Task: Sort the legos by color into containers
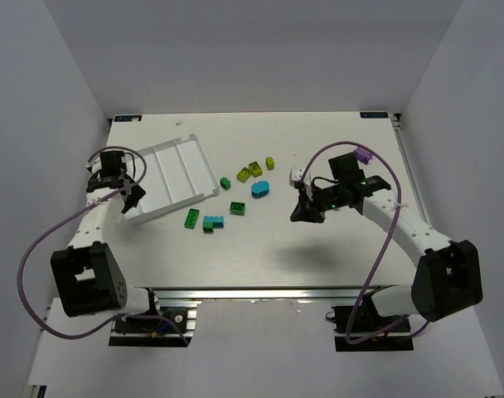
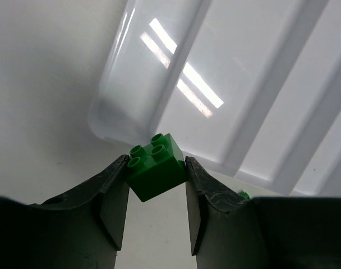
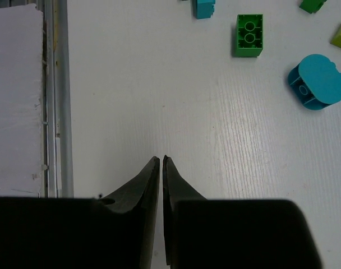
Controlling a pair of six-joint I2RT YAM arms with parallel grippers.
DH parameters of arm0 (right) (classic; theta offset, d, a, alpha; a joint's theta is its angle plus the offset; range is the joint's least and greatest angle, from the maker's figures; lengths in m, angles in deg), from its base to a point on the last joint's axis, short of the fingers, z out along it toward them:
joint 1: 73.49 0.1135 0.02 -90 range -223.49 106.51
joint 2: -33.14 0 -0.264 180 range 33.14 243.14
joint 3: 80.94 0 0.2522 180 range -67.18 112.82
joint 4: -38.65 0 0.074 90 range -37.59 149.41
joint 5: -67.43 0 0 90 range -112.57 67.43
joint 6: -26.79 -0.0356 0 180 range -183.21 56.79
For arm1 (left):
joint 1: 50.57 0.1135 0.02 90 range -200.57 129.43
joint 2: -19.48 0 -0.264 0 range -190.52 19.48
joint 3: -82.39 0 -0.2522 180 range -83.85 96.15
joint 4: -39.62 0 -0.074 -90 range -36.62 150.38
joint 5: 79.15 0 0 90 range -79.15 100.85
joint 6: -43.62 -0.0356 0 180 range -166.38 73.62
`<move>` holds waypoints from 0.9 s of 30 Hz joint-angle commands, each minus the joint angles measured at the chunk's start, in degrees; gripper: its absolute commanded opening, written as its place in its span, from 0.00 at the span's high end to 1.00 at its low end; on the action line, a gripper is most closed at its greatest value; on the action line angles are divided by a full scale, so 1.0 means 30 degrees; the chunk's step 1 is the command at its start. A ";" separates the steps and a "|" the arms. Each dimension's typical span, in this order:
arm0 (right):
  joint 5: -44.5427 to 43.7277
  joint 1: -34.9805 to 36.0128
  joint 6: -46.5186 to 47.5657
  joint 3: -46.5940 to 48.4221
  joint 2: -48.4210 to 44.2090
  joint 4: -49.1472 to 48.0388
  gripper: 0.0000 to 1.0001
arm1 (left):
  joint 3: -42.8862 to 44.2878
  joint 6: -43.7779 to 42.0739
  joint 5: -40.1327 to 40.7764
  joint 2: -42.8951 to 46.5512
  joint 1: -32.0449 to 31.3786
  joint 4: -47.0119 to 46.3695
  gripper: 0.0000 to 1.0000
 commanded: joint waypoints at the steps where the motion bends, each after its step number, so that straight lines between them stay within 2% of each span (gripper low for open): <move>1: 0.0039 -0.0015 -0.0377 -0.0282 -0.0722 -0.0684 0.88 | 0.1282 -0.1134 -0.0245 -0.0761 0.0837 -0.0562 0.97; 8: 0.0068 -0.0015 -0.0349 -0.0342 -0.0606 -0.0919 0.87 | 0.2980 -0.2482 -0.0010 -0.3134 0.2069 -0.0971 0.96; 13: 0.0039 -0.0044 -0.0319 -0.0196 -0.0343 -0.0919 0.85 | 0.4153 -0.2864 -0.0068 -0.5358 0.2626 -0.1351 0.91; 27: -0.0372 -0.0044 -0.0115 -0.0283 -0.0196 -0.0890 0.82 | 1.0276 -0.2923 -0.0654 -1.1192 0.2686 -0.1089 0.86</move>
